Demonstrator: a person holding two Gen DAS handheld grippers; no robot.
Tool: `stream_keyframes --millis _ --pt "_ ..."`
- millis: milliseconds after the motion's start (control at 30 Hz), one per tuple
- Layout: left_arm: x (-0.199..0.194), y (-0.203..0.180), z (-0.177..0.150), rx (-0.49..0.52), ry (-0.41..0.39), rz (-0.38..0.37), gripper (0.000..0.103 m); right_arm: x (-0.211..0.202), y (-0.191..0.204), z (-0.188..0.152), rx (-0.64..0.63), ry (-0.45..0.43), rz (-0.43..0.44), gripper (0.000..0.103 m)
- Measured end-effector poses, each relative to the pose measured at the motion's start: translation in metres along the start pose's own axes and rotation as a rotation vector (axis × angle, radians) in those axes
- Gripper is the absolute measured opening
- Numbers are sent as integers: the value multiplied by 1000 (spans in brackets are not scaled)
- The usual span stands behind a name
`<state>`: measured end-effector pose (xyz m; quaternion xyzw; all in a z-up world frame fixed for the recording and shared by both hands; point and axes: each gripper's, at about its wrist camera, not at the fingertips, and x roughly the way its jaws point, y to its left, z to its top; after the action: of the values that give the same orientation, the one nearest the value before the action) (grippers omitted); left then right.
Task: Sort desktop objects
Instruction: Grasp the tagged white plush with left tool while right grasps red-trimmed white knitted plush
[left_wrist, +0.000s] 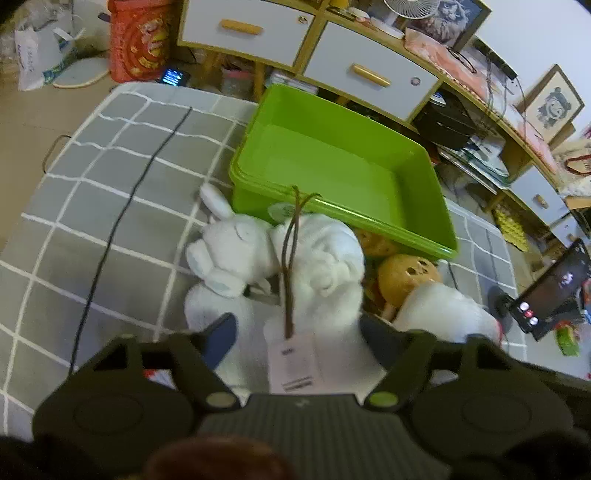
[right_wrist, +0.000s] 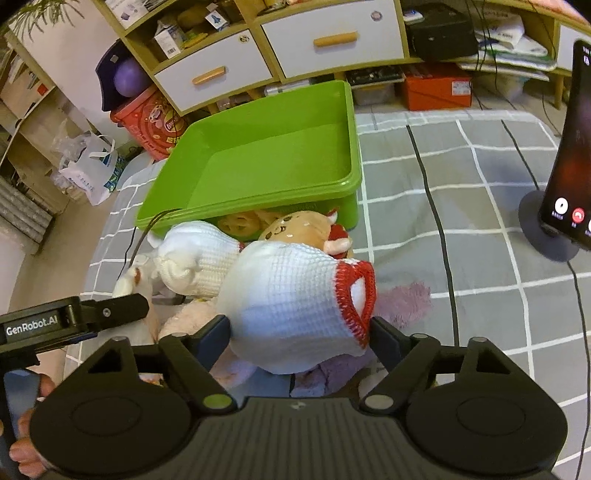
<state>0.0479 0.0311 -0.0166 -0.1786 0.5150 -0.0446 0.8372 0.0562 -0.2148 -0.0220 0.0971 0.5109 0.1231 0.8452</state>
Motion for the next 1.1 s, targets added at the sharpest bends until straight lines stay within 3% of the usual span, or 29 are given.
stream_keyframes --millis 33,100,200,333,367,533,667,800,1100 --pt "0 0 -1 1 5 -10 64 -1 1 0 -9 -6 -3 77" --pt "-1 -2 -4 1 13 -23 51 -4 3 0 -24 -18 -8 73" --pt "-2 -3 -6 -6 21 -36 44 -8 2 1 -24 -36 -3 69" --pt "-8 -3 -9 -8 -7 -48 38 -16 -3 2 2 -55 22 58" --pt "-9 -4 -9 -8 -11 -49 38 -19 -3 2 6 -65 16 43" --pt "-19 -4 -9 -19 -48 -79 36 -26 -11 6 46 -88 54 38" --pt "-26 -1 -6 -34 -81 -96 36 -23 -16 7 75 -75 63 45" --pt "-27 -1 -6 -38 -100 -98 36 -15 -16 7 92 -60 69 70" --pt "-27 3 -2 -62 -112 -120 36 1 2 3 3 -50 -2 80"
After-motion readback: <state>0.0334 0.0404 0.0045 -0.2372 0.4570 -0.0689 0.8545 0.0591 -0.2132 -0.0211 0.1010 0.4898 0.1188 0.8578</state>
